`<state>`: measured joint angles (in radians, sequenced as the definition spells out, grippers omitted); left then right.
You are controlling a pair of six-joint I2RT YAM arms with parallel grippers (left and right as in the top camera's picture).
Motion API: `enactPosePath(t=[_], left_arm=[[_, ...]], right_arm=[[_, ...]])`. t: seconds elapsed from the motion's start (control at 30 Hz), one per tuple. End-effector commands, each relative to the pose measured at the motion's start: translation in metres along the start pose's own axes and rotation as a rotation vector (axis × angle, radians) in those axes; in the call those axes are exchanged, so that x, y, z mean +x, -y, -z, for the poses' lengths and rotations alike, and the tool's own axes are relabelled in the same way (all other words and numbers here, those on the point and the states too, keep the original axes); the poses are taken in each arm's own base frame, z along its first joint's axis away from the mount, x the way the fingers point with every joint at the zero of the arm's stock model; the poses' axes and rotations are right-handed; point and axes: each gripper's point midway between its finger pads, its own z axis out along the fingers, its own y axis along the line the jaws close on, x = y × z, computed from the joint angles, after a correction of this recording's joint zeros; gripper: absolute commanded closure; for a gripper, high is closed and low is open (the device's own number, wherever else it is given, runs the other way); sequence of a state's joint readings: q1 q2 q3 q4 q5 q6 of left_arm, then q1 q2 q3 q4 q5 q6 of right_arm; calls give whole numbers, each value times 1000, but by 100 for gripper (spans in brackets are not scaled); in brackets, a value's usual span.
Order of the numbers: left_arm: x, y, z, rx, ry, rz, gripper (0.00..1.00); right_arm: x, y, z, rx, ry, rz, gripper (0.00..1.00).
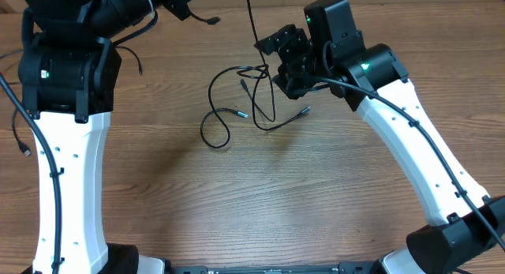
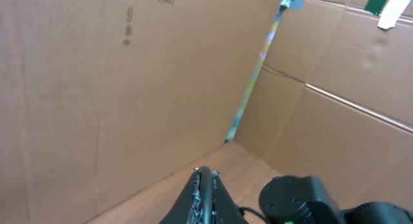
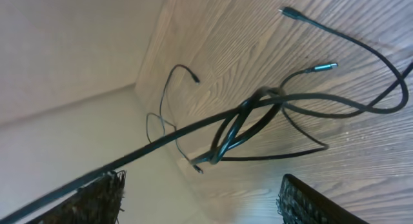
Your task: Untangle cables
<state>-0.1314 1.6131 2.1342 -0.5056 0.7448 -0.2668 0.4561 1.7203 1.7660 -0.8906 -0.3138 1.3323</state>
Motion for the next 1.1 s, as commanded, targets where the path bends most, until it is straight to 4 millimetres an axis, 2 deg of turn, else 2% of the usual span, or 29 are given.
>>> enactPosePath(t=[0.0, 0.07, 0.27, 0.3, 0.33, 0.4, 0.43, 0.5, 0.67, 0.73, 0.83, 0.93, 1.07], left_arm=[[-6, 6, -1, 18, 19, 26, 96], [-10, 7, -1, 25, 34, 35, 96], [-17, 10, -1, 38, 59, 83, 96], [-17, 10, -1, 39, 60, 95, 96], [-18, 11, -1, 40, 61, 101, 96], [-21, 11, 0, 42, 72, 92, 96], [-23, 11, 1, 43, 81, 83, 96], [-31, 8, 4, 37, 107, 61, 96], [-72, -12, 31, -12, 254, -49, 96], [-92, -26, 51, -50, 323, -68, 96], [-115, -56, 86, -141, 411, -31, 96], [-128, -89, 123, -257, 466, -23, 96], [-137, -119, 167, -386, 501, -48, 96]], right_arm=[[0, 9, -20, 46, 22, -68, 22], [2, 14, -29, 69, 24, -101, 18], [-9, 32, -56, 133, 56, -167, 21], [-11, 35, -60, 143, 58, -176, 26], [-12, 37, -63, 151, 59, -178, 40], [-14, 43, -68, 172, 69, -179, 60], [-18, 48, -69, 191, 86, -181, 75], [-26, 60, -67, 235, 133, -186, 96], [-56, 92, -50, 378, 275, -104, 96], [-74, 109, -36, 459, 343, -72, 96], [-111, 136, -5, 602, 486, -16, 96], [-145, 150, 21, 699, 572, 64, 96], [-185, 162, 49, 771, 623, 127, 96]])
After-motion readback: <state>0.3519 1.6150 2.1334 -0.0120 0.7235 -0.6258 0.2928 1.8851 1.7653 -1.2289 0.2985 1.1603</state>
